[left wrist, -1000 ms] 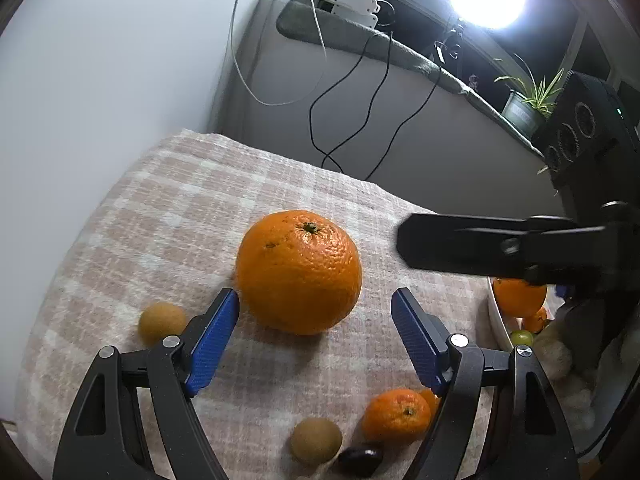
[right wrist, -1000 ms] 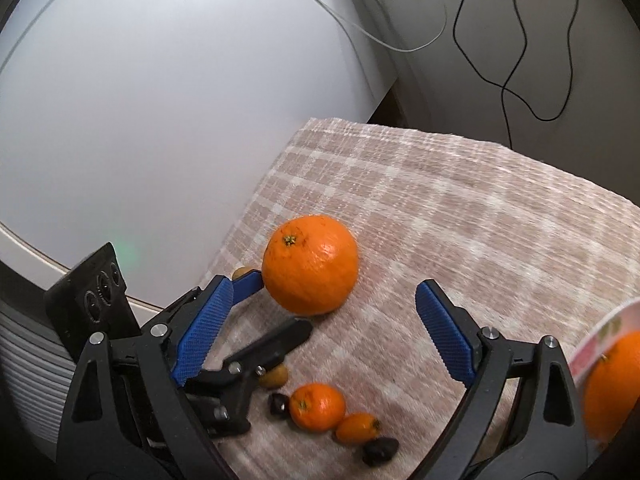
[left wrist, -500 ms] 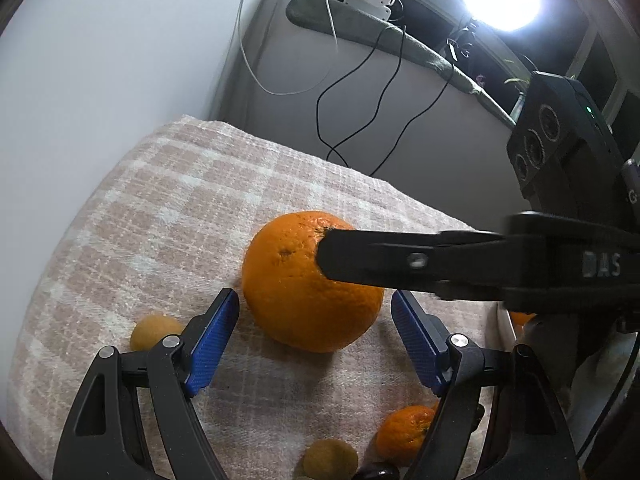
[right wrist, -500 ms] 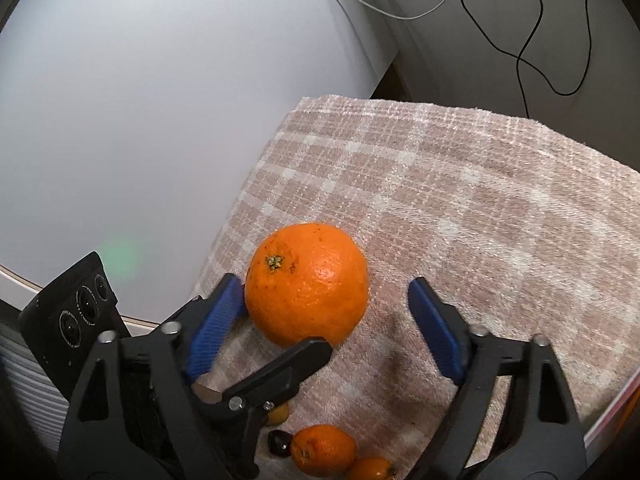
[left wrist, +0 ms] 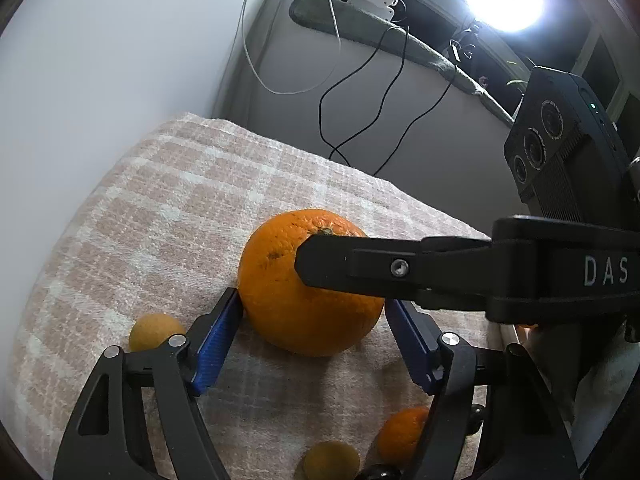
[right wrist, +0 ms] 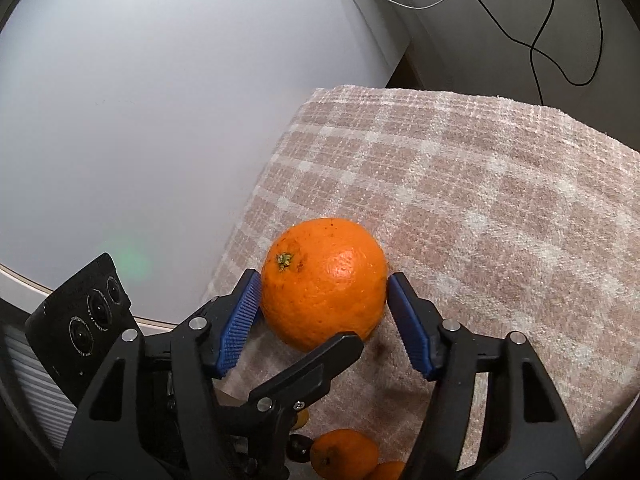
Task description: Organize fruits
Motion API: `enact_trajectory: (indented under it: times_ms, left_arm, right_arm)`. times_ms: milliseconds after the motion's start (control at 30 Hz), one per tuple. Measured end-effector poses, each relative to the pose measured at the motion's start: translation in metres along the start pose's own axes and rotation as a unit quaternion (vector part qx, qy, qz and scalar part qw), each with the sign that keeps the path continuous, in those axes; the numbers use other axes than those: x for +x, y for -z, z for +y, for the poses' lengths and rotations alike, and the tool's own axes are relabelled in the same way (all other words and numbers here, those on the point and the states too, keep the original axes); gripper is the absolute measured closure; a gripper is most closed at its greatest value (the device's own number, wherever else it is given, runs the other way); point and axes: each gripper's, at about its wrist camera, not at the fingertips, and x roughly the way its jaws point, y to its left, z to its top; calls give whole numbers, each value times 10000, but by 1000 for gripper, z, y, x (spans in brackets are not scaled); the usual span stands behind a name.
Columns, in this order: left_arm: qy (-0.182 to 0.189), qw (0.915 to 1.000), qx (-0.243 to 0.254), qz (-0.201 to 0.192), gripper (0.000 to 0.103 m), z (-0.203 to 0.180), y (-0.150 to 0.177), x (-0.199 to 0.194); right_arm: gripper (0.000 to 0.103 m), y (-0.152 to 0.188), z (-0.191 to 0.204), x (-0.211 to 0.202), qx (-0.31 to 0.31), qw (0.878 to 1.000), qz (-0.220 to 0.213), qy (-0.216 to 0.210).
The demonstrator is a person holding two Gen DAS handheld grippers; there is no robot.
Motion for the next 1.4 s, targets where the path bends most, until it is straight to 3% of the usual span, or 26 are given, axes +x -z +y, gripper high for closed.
enact_trajectory:
  times_ms: [500,933,1400]
  left_arm:
    - [28,9997,98,-236,31,-18,2,-26]
    - [352,9966,589,-451,31,-90,17,-63]
    - [893,9895,1023,-503,31,-168,42,-75]
  right_arm:
    - [35,10,12,-35,-51,9998,-164,-86]
    - [35,51,12,-119,-41,9983,-578,6]
    - [35,103,-13,-203,174,9943,-1001,317]
